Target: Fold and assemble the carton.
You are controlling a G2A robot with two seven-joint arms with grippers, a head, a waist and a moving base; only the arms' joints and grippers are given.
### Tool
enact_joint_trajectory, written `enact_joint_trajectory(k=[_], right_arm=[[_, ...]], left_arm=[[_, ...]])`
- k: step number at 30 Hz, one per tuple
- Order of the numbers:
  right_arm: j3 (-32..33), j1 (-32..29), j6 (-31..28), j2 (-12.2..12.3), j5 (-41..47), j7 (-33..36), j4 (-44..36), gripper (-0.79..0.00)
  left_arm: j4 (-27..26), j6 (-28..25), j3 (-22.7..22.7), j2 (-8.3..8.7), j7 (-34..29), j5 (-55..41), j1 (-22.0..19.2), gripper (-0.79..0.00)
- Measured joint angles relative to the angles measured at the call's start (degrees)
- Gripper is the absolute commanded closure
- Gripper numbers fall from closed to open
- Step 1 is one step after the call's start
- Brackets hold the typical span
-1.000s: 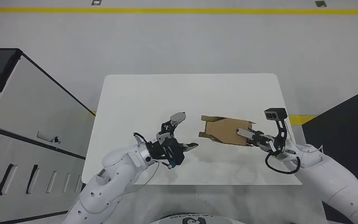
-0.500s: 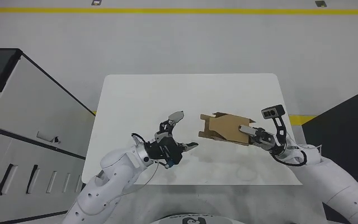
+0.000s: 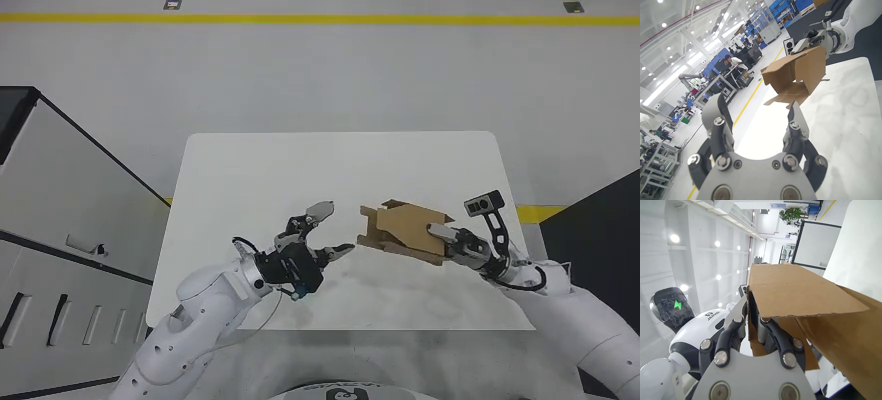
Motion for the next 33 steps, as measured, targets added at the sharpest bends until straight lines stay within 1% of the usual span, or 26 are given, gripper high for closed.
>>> enact_joint_trajectory(k=[1,3,4,5,6,7,11,13,15,18,19,24,27,28,31,33], right_arm=[[0.0,0.0,-0.1,0.0,0.1,0.0,0.1,0.000],[0.0,0.0,-0.1,0.0,0.0,-0.1,0.0,0.000],[0.0,0.0,-0.1,0.0,0.0,-0.1,0.0,0.000],[0.0,0.0,-0.1,0.0,0.0,-0.1,0.0,0.000],[0.0,0.0,0.0,0.0,0.0,-0.1,0.0,0.000],[0.0,0.0,0.0,0.0,0.0,-0.1,0.0,0.000],[0.8,-0.3,-0.2,-0.4,-3.3,-3.5,-0.8,0.000],[1.3,-0.6,-1.4,-0.7,-5.4,-5.0,-1.3,0.000],[1.6,-0.8,-2.3,-1.0,-7.1,-6.1,-1.9,0.000],[2.0,-1.0,-2.7,-1.5,-9.3,-7.2,-2.5,0.000],[2.1,-1.1,-2.8,-1.6,-9.8,-7.4,-2.6,0.000],[2.6,-1.3,-2.6,-2.4,-11.2,-8.5,-2.9,0.000],[3.0,-1.4,-2.5,-2.8,-11.6,-8.6,-2.8,0.000],[3.1,-1.5,-2.5,-2.9,-11.6,-8.5,-2.8,0.000],[3.4,-1.7,-2.2,-3.3,-11.7,-8.2,-2.8,0.000],[3.6,-1.8,-1.9,-3.5,-11.6,-7.8,-2.7,0.000]], left_arm=[[0.0,-0.1,0.0,0.01,0.0,0.0,0.0,-0.332],[0.0,-0.1,0.1,0.01,0.1,0.1,0.0,-0.283],[0.0,-0.1,0.1,0.01,0.1,0.1,0.0,-0.326],[0.0,-0.1,0.1,0.01,0.1,0.1,0.0,-0.413],[0.0,-0.1,0.1,0.01,0.1,0.1,0.0,-0.536],[0.0,-0.1,0.1,0.01,0.1,0.1,0.0,-0.508],[0.0,-1.1,0.6,-0.02,-0.6,-0.8,-0.2,-0.480],[-0.5,-3.3,1.1,0.01,-2.7,-1.2,-0.5,-0.489],[-1.1,-6.0,1.6,0.01,-5.2,-2.4,-1.0,-0.517],[-1.9,-8.6,2.4,-0.09,-8.5,-4.4,-1.8,-0.533],[-2.1,-8.9,2.6,-0.13,-9.3,-4.9,-2.0,-0.514],[-2.4,-9.8,3.6,-0.31,-12.1,-7.0,-2.9,-0.483],[-2.3,-10.1,4.3,-0.36,-12.8,-7.5,-3.3,-0.456],[-2.2,-10.0,4.4,-0.38,-12.9,-7.6,-3.5,-0.431],[-1.8,-9.7,4.9,-0.44,-13.1,-8.1,-3.8,-0.391],[-1.6,-9.6,5.2,-0.49,-13.3,-8.3,-4.1,-0.391]])
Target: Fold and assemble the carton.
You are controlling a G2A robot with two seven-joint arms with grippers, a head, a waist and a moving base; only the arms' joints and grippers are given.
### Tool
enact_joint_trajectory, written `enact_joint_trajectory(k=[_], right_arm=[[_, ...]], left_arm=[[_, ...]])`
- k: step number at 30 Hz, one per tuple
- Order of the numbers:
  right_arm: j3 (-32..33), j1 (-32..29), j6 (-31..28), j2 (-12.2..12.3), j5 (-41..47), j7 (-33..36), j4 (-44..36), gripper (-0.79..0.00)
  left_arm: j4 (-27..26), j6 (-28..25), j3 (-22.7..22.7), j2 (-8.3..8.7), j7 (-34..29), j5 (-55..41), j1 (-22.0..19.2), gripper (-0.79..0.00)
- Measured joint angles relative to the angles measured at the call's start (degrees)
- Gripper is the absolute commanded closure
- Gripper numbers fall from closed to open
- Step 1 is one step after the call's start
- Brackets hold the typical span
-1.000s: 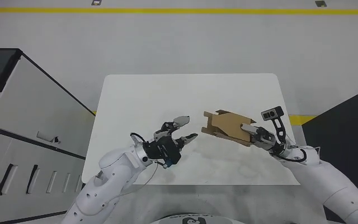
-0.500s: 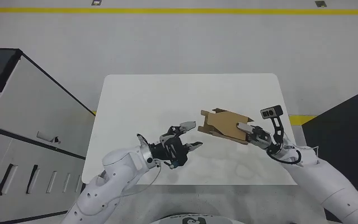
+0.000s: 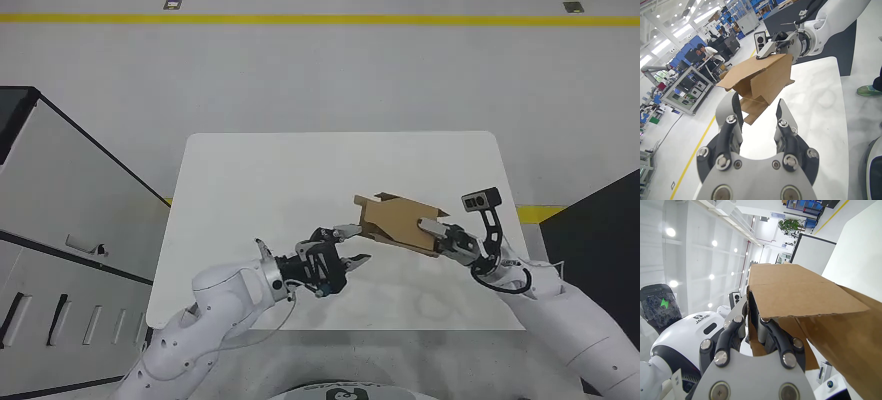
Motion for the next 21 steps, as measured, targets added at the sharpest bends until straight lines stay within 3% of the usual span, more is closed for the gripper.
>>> enact_joint_trajectory(k=[21], right_arm=[[2.4,-0.7,2.7,-2.5,-1.2,0.7,0.8,0.000]], left_arm=[[1.2,-0.2,2.5,-0.10,0.0,-0.9,-2.0,-0.345]])
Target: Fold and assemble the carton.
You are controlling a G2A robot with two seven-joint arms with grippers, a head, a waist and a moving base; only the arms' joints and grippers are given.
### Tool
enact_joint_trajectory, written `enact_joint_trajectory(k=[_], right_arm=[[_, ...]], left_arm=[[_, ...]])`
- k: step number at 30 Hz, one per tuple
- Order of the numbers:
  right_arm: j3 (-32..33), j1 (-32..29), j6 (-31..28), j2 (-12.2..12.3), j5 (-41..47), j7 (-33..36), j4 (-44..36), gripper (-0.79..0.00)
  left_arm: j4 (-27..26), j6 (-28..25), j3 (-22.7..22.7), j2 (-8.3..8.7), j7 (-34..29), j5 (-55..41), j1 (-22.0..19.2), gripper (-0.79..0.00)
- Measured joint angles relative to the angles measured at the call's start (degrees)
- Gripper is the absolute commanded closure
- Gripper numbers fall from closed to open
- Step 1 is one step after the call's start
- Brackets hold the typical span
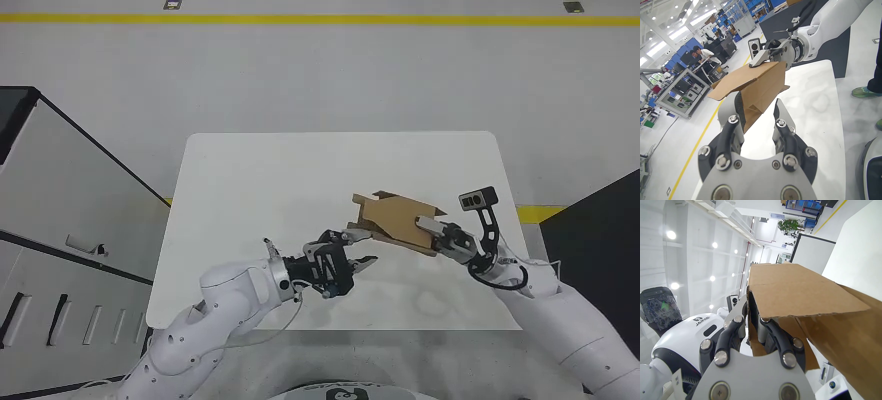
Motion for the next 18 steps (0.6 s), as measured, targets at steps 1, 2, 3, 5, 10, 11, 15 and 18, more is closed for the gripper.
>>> enact_joint_trajectory(k=[1,2,3,5,10,11,15,18], right_arm=[[0.1,0.0,0.2,-0.1,-0.1,0.0,0.0,0.000],[0.2,-0.1,0.3,-0.2,-0.2,-0.1,0.0,0.000],[0.3,-0.2,0.6,-0.3,-0.3,-0.1,0.0,0.000],[0.5,-0.3,0.9,-0.5,-0.4,-0.2,0.0,0.000],[1.2,-0.6,1.2,-1.0,-0.8,0.1,0.0,0.000],[1.4,-0.7,1.2,-1.1,-0.8,0.2,0.0,0.000],[2.3,-1.3,1.2,-1.4,-0.7,0.7,0.0,0.000],[2.8,-1.7,1.5,-1.6,-0.9,1.3,-0.2,0.000]], left_arm=[[0.0,0.0,0.0,0.01,0.0,0.0,0.0,-0.342],[-0.1,-0.1,0.1,0.03,0.0,0.0,0.0,-0.345],[-0.1,-0.1,0.1,0.05,0.0,0.1,-0.1,-0.342],[-0.1,-0.2,0.2,0.08,0.1,0.1,-0.1,-0.342],[-0.1,0.4,0.0,0.17,-0.4,0.3,0.0,-0.348],[-0.2,0.6,-0.1,0.20,-0.5,0.4,0.1,-0.351],[-0.4,1.2,-0.9,0.37,-1.1,0.6,0.6,-0.366],[-0.7,1.2,-1.0,0.45,-1.1,0.6,0.8,-0.376]])
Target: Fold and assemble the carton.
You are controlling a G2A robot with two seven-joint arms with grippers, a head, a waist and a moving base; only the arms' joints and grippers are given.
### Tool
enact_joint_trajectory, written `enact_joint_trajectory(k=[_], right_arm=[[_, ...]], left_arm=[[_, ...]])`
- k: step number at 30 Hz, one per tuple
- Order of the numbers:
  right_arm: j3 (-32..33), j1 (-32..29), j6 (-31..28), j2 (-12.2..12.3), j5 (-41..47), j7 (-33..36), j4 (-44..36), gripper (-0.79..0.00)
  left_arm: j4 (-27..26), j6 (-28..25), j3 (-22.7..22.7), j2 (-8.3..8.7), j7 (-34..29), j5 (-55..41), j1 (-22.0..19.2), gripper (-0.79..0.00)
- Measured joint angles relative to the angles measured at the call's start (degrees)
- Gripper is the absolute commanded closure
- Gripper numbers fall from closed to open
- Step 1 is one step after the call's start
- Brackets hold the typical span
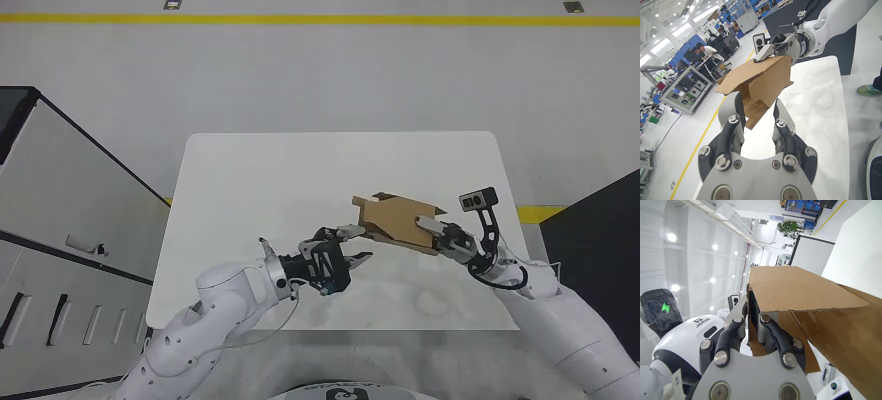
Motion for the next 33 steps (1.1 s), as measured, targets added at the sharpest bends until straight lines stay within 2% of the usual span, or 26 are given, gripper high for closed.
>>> enact_joint_trajectory(k=[10,33], right_arm=[[0.8,-0.4,1.2,-1.0,-0.8,0.6,0.0,0.000],[2.8,-0.8,5.1,-3.3,-2.7,-3.7,0.1,0.000]], left_arm=[[0.5,-0.3,1.5,-0.12,0.5,-0.4,-0.9,-0.369],[0.5,-1.8,3.0,0.11,0.0,0.3,-1.7,-0.336]])
